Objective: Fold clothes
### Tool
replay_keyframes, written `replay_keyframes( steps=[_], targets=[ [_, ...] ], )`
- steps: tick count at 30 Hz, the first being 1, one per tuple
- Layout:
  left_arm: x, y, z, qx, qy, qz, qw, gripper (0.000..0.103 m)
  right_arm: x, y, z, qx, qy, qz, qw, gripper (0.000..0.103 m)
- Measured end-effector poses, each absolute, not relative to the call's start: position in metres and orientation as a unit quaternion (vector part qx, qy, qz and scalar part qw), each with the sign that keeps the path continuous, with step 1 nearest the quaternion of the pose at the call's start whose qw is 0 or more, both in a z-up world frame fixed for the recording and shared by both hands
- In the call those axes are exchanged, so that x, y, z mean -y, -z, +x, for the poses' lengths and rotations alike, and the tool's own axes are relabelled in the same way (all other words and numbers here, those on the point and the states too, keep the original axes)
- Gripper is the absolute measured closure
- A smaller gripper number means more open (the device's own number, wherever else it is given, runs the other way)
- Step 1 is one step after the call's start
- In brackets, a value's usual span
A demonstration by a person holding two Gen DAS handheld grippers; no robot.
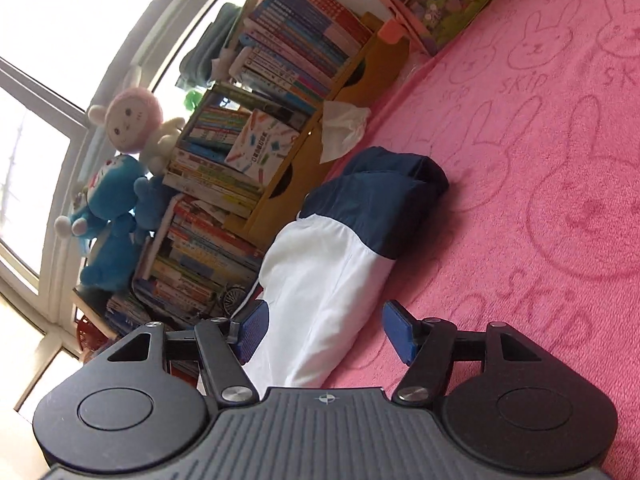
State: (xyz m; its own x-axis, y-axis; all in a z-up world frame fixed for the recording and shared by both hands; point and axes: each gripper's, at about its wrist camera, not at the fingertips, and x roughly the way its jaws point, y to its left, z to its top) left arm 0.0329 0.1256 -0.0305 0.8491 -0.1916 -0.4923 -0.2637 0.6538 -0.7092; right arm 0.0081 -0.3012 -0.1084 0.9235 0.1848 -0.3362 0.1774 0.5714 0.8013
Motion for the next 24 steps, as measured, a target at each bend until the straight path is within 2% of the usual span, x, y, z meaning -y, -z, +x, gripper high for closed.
replay_keyframes(
  steps=[6,14,16,17,18,19,20,21,22,24],
  targets=[
    [-0.124,0.031,0.050,-0.254,-0.044,-0.397,0.881,0.003,0.293,0.103,0.043,-0.221,0.049,0.384,0.895,0.038],
    [-0.131,0.033,0.076,-0.214,-0.104,-0.364,0.900,0.004,0.316,0.104,0.083,-0.226,0.054,0.385,0.893,0.036],
    [-0.130,0.034,0.083,-0.208,-0.119,-0.348,0.907,0.008,0.321,0.105,0.092,-0.223,0.052,0.383,0.895,0.036],
    [-0.129,0.035,0.086,-0.206,-0.127,-0.341,0.908,0.017,0.322,0.106,0.096,-0.222,0.052,0.381,0.896,0.036],
    [-0.130,0.035,0.089,-0.206,-0.137,-0.340,0.907,0.033,0.323,0.106,0.101,-0.220,0.051,0.377,0.898,0.036],
    [-0.132,0.035,0.090,-0.210,-0.147,-0.343,0.904,0.043,0.323,0.106,0.106,-0.219,0.049,0.372,0.901,0.036],
    [-0.136,0.037,0.092,-0.218,-0.156,-0.351,0.897,0.067,0.324,0.106,0.110,-0.218,0.049,0.368,0.903,0.036],
    [-0.141,0.038,0.093,-0.225,-0.163,-0.361,0.890,0.079,0.324,0.105,0.115,-0.225,0.054,0.363,0.903,0.041],
    [-0.148,0.039,0.092,-0.227,-0.159,-0.379,0.883,0.083,0.323,0.104,0.119,-0.234,0.059,0.358,0.902,0.063],
    [-0.158,0.035,0.087,-0.225,-0.143,-0.410,0.872,0.092,0.324,0.100,0.123,-0.243,0.061,0.349,0.903,0.086]
  ],
)
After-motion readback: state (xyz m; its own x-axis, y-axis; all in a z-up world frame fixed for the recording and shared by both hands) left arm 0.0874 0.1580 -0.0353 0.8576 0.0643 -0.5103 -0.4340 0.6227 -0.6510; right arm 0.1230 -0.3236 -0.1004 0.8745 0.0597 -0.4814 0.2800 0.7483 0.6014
